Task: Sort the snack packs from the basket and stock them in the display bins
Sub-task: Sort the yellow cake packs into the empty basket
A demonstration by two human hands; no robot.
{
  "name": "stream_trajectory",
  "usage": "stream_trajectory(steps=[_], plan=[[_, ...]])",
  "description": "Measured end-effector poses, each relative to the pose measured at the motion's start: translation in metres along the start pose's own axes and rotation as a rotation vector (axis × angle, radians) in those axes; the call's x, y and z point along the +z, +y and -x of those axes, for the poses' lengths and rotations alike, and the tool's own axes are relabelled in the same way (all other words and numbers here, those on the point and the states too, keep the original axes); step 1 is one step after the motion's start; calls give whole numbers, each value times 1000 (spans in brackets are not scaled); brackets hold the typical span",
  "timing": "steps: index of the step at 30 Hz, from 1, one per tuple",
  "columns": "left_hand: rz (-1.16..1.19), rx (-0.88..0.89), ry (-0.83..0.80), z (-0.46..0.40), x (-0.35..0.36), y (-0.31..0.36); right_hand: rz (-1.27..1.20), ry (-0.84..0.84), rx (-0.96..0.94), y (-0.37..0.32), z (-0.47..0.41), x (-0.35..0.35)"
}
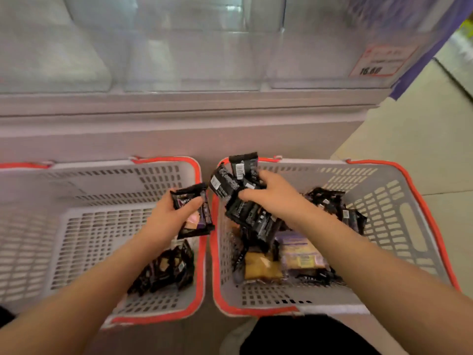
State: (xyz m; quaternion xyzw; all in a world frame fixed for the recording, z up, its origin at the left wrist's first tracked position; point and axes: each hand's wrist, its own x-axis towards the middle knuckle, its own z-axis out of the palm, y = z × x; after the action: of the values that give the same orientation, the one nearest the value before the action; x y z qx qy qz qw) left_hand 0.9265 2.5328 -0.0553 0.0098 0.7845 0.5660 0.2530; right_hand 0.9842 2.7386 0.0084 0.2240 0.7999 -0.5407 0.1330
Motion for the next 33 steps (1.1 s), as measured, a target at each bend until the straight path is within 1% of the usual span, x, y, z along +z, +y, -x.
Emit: stream_trajectory(steps=[1,3,5,6,9,12,15,18,20,22,25,26,28,29,31,33], plan=[[32,-78,36,4,-18,-7,48,-58,-1,-12,-3,18],[170,-274,70,11,-48,-23,175,-143,8,-28,-7,57],[267,-459,87,19,-70,-40,311,-194,32,-34,-9,98],[267,-509,98,23,-79,-48,356,-206,51,-33,-9,119],[240,-582,101,36,-93,-66,405,-204,114,-20,-3,172],[195,-569,64,49,-96,-76,417,-182,161,-2,2,200],[5,-475,-37,57,-95,-78,368,-171,149,6,6,199],[-101,-331,-132,56,-91,-72,349,-179,109,3,5,176],[-203,-200,-132,53,-83,-60,387,-177,59,0,5,154],[-296,-45,-156,49,-71,-44,480,-175,-18,-3,4,128],[-420,187,-289,42,-43,-15,554,-158,-82,3,4,81],[-468,274,-312,39,-31,-6,552,-143,-73,9,5,64],[-557,443,-304,31,-3,11,554,-89,-21,30,6,26],[-584,493,-303,26,12,17,557,-52,19,44,7,8],[-619,518,-338,12,46,24,539,32,126,76,9,-23],[-705,503,-411,-8,81,24,481,102,220,109,8,-45]])
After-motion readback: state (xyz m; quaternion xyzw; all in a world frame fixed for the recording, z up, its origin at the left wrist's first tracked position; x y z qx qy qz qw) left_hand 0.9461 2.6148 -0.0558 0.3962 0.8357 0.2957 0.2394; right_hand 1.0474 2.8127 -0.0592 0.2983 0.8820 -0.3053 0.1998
